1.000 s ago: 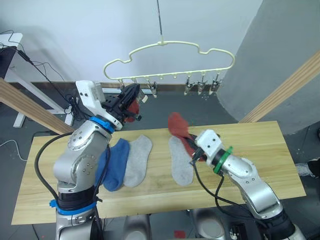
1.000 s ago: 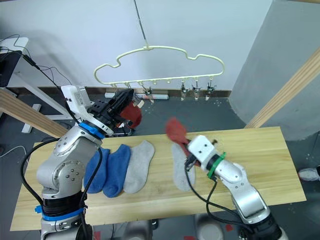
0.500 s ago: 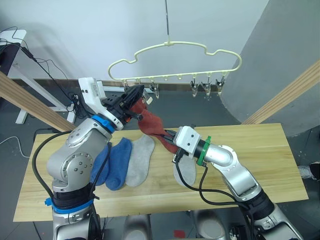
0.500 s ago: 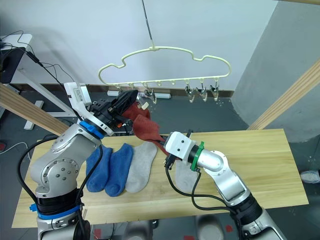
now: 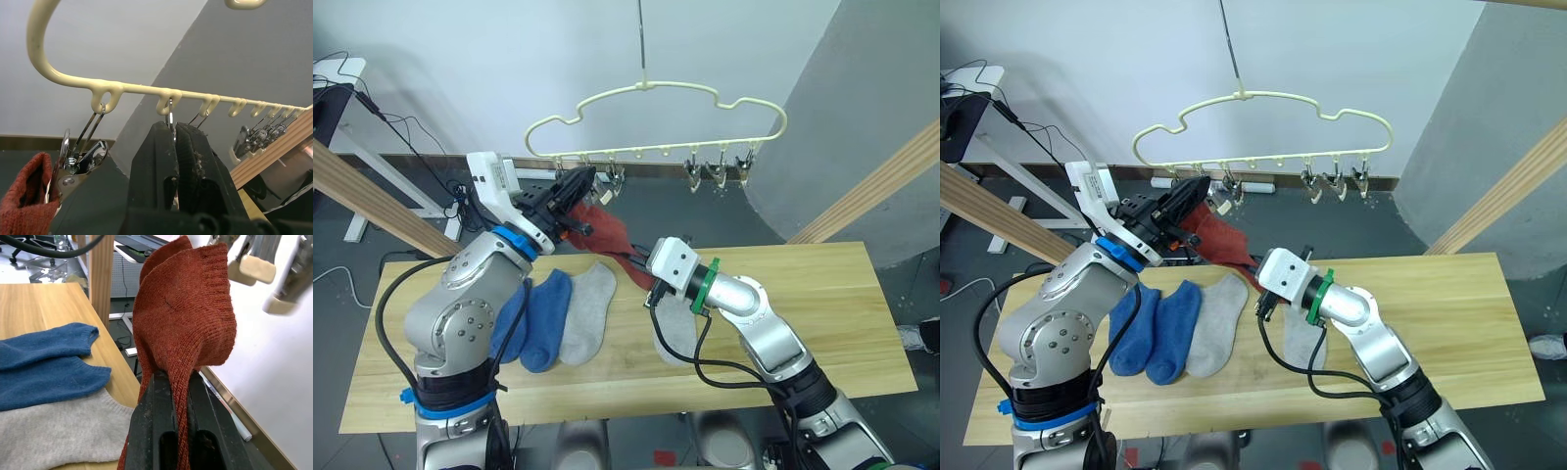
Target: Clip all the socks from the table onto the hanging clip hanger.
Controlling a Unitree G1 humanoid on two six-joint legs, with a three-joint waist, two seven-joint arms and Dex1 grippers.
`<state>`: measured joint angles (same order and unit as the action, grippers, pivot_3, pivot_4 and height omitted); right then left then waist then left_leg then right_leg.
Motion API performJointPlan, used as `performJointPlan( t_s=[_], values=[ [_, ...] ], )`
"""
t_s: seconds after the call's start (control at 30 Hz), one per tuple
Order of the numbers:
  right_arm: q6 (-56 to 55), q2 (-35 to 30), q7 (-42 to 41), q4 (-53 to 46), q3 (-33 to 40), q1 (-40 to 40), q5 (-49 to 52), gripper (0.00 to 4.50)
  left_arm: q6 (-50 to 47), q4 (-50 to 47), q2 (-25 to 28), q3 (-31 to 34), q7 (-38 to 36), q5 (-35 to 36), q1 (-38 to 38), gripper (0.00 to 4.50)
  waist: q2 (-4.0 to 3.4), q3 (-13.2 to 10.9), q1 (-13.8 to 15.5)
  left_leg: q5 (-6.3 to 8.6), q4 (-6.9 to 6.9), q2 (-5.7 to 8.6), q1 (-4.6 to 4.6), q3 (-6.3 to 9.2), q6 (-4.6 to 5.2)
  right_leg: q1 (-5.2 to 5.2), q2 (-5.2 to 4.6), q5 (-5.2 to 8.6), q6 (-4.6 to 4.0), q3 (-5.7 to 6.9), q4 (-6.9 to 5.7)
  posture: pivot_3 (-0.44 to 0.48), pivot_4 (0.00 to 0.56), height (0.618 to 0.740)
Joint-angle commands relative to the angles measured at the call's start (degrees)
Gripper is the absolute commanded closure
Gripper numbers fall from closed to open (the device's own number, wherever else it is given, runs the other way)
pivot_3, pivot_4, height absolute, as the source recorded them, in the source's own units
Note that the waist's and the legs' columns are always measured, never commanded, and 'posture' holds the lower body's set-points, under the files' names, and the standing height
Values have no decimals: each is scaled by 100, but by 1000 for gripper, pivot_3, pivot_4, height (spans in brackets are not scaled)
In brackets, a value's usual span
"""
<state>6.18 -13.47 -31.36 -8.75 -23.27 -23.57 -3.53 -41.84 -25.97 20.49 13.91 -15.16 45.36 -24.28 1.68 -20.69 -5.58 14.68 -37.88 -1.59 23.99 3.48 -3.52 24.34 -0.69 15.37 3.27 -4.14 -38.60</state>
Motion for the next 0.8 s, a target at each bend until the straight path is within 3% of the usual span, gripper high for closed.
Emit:
performJointPlan(
  t_s=[0.03, 0.6, 0.8],
  values=[
    [-188, 37, 24, -70, 131, -71, -2, 4472, 121, -381, 21, -5, -37, 124, 11, 4500, 0, 0, 7, 0, 0, 0, 0, 0, 0, 0, 0, 0, 0, 0, 0, -158, 376, 740],
    [-272, 247, 83, 225, 223, -278, -10, 4472, 156, -378, 32, -30, -52, 53, 64, 4500, 0, 0, 41, 0, 0, 0, 0, 0, 0, 0, -1, 0, 0, 0, 0, -153, 375, 740],
    [-312, 319, 70, 279, 181, -328, -32, 4500, 195, -345, 80, -62, -88, -23, 84, 2738, 0, 0, 42, 0, 0, 0, -2, -1, 0, 0, -1, 0, 0, 0, -3, -153, 375, 740]
  ],
)
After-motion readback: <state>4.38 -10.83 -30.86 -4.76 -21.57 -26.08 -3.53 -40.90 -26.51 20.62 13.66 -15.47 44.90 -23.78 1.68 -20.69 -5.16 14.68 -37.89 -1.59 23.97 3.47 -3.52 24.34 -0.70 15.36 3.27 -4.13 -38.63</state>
